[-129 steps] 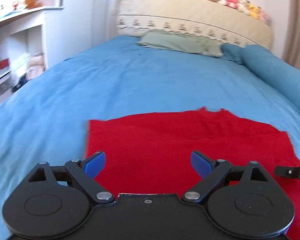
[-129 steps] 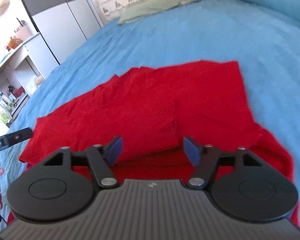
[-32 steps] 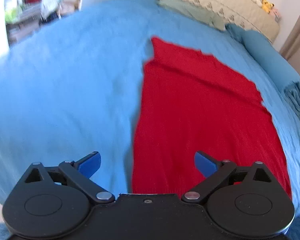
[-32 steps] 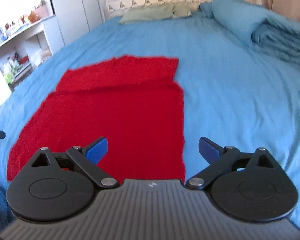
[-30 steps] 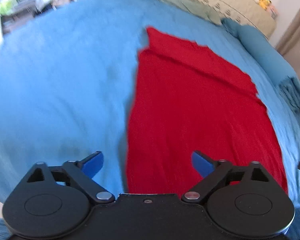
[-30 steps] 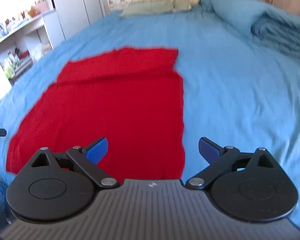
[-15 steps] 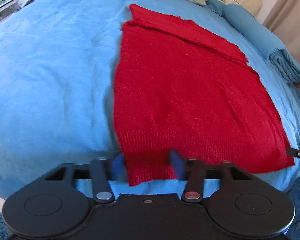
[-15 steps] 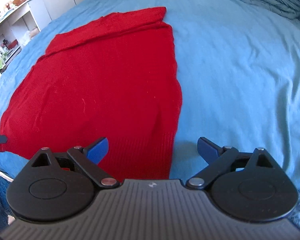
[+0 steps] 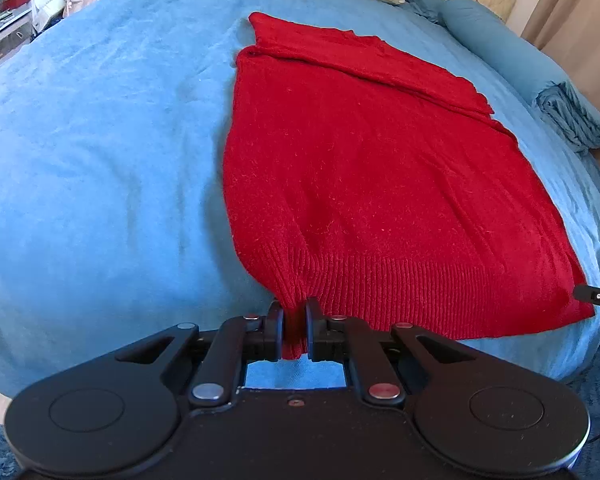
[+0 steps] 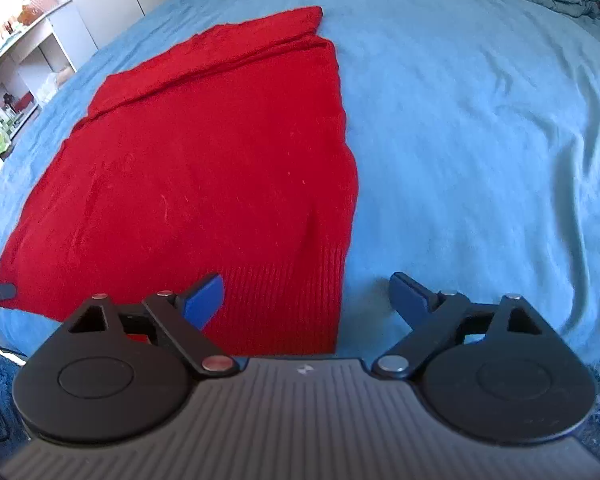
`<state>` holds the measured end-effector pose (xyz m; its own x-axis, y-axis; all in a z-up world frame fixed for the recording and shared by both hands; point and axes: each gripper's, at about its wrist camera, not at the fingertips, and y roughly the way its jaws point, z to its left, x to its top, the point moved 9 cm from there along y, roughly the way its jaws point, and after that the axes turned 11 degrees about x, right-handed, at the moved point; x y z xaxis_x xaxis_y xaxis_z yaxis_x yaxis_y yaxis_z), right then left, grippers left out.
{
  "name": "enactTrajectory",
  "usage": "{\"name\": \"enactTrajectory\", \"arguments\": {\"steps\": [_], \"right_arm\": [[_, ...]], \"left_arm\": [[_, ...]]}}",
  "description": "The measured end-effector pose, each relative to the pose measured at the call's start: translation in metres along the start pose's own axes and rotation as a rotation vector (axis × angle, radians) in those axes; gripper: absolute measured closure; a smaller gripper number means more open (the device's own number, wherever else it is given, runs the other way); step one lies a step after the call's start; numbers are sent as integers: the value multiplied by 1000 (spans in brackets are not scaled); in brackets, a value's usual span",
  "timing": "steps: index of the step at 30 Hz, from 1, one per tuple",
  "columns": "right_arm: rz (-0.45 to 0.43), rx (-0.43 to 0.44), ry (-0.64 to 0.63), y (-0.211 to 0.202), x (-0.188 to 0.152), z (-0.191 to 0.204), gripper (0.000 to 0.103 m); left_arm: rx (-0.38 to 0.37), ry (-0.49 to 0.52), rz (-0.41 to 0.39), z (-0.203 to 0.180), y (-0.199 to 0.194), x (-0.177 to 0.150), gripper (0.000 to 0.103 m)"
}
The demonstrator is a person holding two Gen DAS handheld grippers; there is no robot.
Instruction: Fold small clothes
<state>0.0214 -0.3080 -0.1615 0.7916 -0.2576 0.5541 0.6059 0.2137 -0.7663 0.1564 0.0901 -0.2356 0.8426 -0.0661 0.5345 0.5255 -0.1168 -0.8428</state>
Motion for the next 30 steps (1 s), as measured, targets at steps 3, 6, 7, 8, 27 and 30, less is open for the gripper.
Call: {"name": "enactTrajectory", "arguments": {"steps": [3,6,7,8,27,30], "right_arm": [[22,0,-17,4,-4,2,12],[41,14,-59,7,-7,10,31],[46,21,-71,8,-8,13,43],[49,29,-75,9,-8,15,53],[-173,217,28,-56,71,28,82],[-213,247,14,-65,108,36,82]], "left_arm": [[7,6,-2,-1,0,0,92],[13,5,-5,-2,1,0,92],[15,5,-7,-2,1,-1,92],[16,4,-8,-2,1,-1,92],[-23,-45,-210,0,-70,89,95],[-32,-44,-258,-7,-75,131,95]]}}
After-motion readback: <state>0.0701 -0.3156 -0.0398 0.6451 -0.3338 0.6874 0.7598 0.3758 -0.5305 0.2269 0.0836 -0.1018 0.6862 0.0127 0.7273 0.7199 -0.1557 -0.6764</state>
